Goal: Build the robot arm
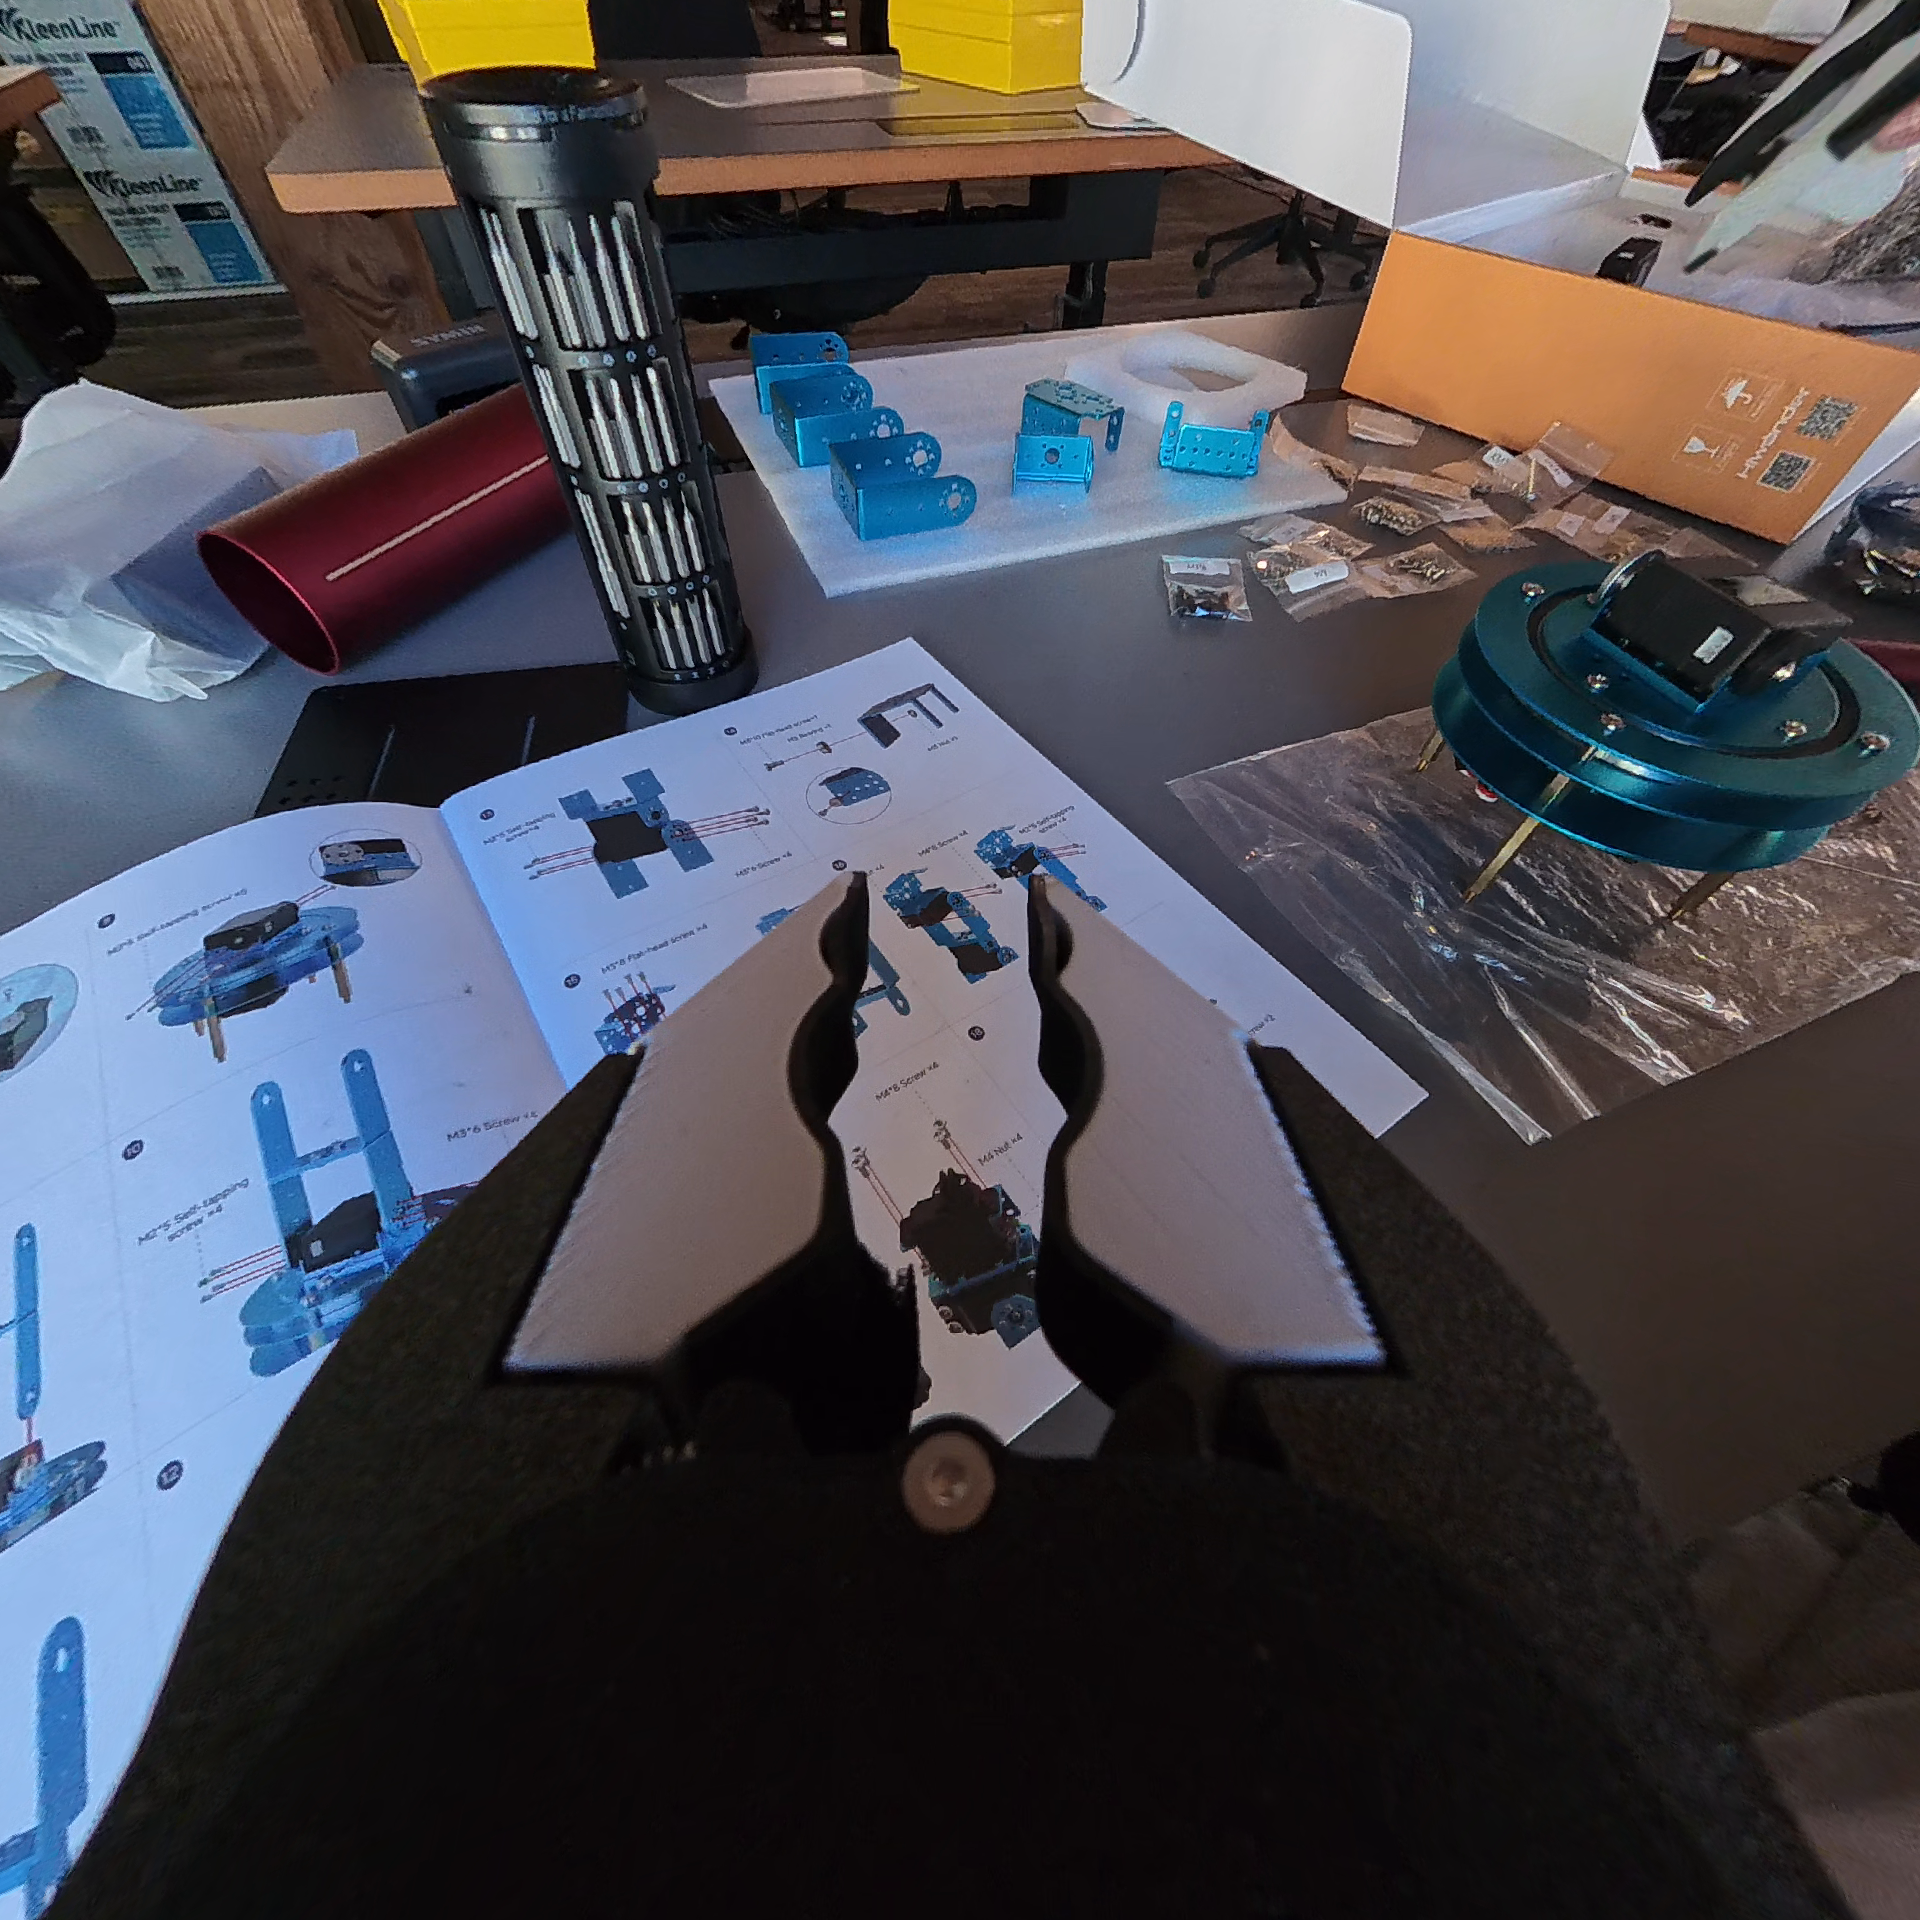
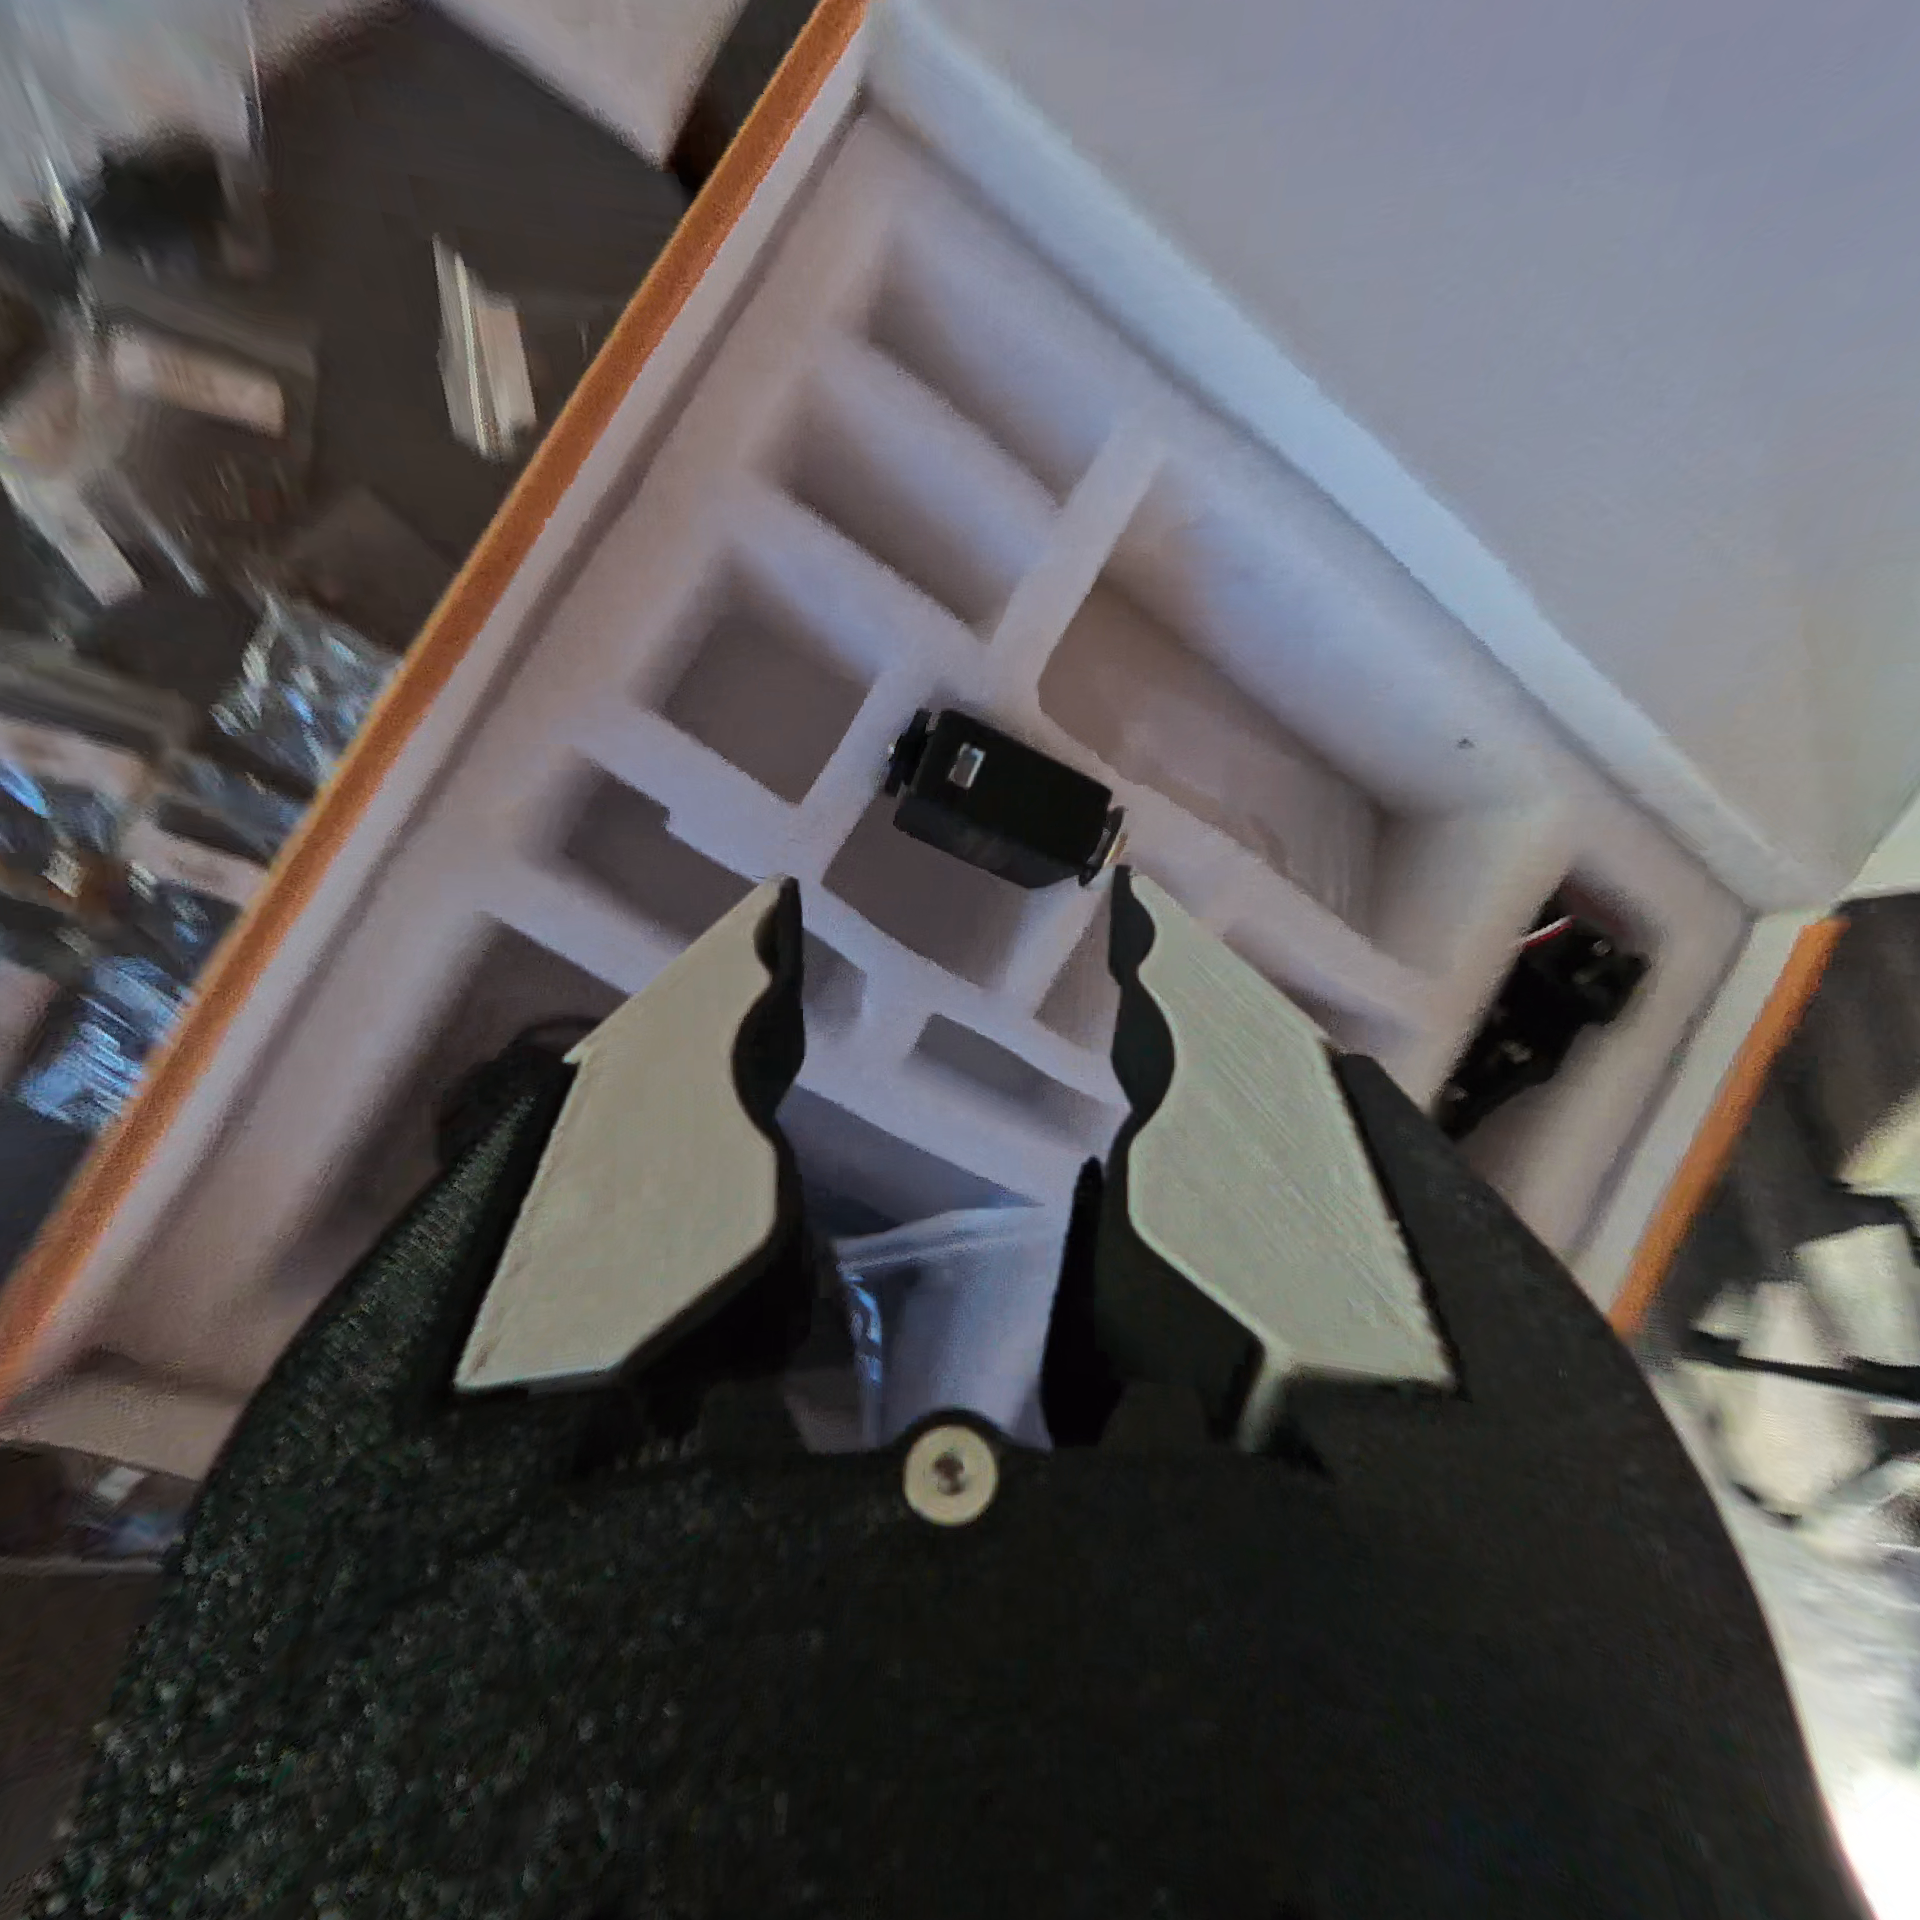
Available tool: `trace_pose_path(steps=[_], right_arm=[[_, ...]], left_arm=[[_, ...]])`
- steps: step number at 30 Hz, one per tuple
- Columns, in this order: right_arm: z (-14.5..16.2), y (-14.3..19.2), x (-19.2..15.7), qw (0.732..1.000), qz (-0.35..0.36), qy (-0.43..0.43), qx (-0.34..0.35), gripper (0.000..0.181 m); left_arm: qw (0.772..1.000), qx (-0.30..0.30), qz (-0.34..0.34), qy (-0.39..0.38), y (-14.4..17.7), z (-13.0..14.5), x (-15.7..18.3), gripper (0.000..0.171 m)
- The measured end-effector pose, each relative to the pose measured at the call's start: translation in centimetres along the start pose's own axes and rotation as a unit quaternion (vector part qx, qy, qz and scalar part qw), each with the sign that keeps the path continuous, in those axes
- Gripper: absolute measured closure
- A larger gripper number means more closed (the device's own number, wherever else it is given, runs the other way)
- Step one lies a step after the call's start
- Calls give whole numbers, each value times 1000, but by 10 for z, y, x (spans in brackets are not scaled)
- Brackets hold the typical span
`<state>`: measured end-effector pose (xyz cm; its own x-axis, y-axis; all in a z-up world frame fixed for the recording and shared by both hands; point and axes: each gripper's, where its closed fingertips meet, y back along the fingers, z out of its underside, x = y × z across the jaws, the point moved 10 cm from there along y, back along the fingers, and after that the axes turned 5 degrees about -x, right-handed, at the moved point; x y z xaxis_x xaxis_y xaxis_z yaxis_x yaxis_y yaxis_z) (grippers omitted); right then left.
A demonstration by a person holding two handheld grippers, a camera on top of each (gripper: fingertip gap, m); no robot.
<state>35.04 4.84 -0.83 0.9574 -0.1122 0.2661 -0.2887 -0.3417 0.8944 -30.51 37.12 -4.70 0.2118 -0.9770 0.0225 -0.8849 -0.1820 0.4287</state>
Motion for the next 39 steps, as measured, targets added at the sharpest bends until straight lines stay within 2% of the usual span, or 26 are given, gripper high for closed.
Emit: trace_pose_path(steps=[4, 8, 10, 12, 15, 18, 21, 24, 26, 28, 31, 35, 39], right_arm=[[-12, -4, -1, 982, 54, 173, -56, 123], [-27, -18, 6, 944, 63, 282, -161, 122], [-33, -23, 9, 930, 60, 319, -171, 130], [-37, -31, 9, 928, 37, 326, -177, 134], [-35, -40, 5, 921, 23, 348, -175, 155], [-29, -37, 3, 920, 36, 354, -165, 158], [-28, -15, 5, 932, 28, 324, -162, 159], [-39, 21, 5, 950, 24, 276, -143, 160], [-57, 48, -8, 965, 10, 234, -118, 160], [-86, 73, -39, 972, -21, 227, -54, 160], [-135, 86, -88, 974, -109, 200, 22, 160], [-206, 51, -127, 969, -167, 165, 77, 160], [-280, -26, -121, 981, -170, 42, 81, 161]], left_arm=[[1000, -13, -7, -9, -2, -2, 2, 142], [1000, -18, -13, -20, 0, -8, 11, 142], [999, -19, -14, -24, 0, -10, 16, 142], [999, -20, -15, -26, -2, -11, 21, 142], [999, -23, -14, -26, -6, -12, 28, 142], [999, -21, -9, -26, -9, -12, 30, 142], [1000, -16, -3, -25, -10, -15, 29, 142], [1000, -8, 14, -24, -10, -18, 28, 142], [999, 0, 22, -24, -9, -19, 27, 142], [999, 6, 29, -20, -9, -18, 26, 142], [999, 13, 41, -14, -10, -15, 26, 142], [999, 21, 44, -17, -3, -9, 27, 142], [999, 23, 35, -13, 12, -3, 21, 142]])
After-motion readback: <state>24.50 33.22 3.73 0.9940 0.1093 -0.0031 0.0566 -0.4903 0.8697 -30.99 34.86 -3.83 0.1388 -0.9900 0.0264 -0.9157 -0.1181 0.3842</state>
